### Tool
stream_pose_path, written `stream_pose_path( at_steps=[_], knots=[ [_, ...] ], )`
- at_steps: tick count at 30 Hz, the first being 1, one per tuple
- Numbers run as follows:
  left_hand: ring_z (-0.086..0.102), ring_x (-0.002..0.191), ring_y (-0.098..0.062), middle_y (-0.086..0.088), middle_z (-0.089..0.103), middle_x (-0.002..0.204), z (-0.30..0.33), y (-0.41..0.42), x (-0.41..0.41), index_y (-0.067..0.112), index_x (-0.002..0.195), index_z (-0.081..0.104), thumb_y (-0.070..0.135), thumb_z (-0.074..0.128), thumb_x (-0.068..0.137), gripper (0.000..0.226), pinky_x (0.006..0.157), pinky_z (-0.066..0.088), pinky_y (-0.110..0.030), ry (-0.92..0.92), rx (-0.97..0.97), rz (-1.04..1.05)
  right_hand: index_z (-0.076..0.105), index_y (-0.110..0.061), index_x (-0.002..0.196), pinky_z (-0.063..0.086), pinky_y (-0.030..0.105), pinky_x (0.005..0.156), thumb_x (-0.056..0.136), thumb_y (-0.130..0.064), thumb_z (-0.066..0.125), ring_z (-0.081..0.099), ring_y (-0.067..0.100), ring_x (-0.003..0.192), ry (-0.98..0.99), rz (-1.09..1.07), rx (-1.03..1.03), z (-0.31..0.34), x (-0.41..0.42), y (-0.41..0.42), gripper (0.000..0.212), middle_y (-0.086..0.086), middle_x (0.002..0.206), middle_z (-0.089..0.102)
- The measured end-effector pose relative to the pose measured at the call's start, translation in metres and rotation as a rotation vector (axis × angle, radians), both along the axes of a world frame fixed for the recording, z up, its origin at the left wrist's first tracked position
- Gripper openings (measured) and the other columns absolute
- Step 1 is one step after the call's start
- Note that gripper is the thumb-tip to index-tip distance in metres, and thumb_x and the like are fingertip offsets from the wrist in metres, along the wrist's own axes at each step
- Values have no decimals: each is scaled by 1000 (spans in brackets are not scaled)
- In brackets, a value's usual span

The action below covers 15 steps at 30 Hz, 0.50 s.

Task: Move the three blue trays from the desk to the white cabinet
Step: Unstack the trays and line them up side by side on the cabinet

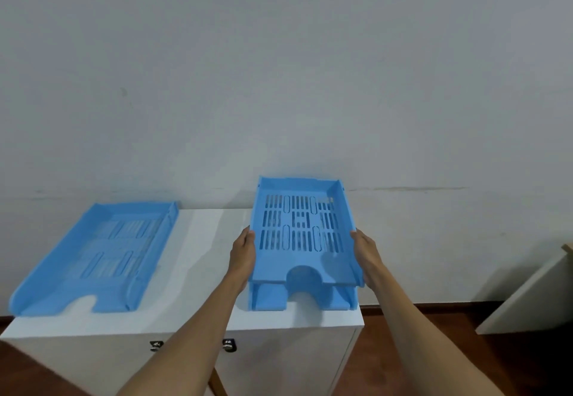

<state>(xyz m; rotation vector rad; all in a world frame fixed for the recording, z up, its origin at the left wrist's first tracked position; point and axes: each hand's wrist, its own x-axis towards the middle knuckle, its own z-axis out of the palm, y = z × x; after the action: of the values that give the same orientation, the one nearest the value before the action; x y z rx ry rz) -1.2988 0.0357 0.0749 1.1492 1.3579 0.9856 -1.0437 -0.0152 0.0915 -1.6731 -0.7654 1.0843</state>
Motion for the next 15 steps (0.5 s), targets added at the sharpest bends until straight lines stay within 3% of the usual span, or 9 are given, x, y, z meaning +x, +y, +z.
stream_pose_path(
  at_steps=[3, 6, 9, 13, 15],
  knots=[
    [73, 83, -24, -8, 73, 98, 15, 5, -6, 22, 111, 59, 36, 29, 104, 33, 62, 57, -32, 15, 52, 15, 66, -20, 101, 57, 32, 57, 100, -29, 40, 72, 25, 74, -10, -10, 35, 15, -6, 3, 28, 8, 91, 74],
    [72, 86, -27, -10, 72, 99, 25, 10, -18, 24, 104, 59, 34, 29, 104, 31, 73, 59, -40, 20, 88, 31, 66, -22, 106, 54, 29, 57, 99, -27, 44, 72, 24, 77, -33, -8, 72, 28, -18, 7, 25, 4, 91, 73],
    [71, 88, -29, -10, 71, 101, 32, 15, -36, 21, 107, 59, 31, 30, 103, 31, 67, 57, -37, 21, 102, 44, 67, -20, 110, 55, 29, 59, 98, -26, 46, 72, 22, 79, -43, -19, 102, 37, -34, 15, 25, 2, 92, 74],
    [69, 92, -24, -6, 70, 106, 39, 24, -71, 23, 115, 60, 28, 30, 103, 33, 70, 56, -33, 14, 150, 56, 65, -11, 123, 55, 46, 92, 97, -26, 49, 68, 30, 102, -79, -28, 133, 41, -66, 35, 34, 12, 115, 70],
    [67, 93, -19, -3, 69, 108, 41, 29, -94, 24, 117, 60, 28, 30, 102, 34, 72, 54, -31, 28, 168, 69, 62, -10, 127, 50, 42, 94, 97, -26, 51, 62, 28, 107, -90, -38, 133, 42, -89, 44, 36, 9, 124, 65]
  ],
)
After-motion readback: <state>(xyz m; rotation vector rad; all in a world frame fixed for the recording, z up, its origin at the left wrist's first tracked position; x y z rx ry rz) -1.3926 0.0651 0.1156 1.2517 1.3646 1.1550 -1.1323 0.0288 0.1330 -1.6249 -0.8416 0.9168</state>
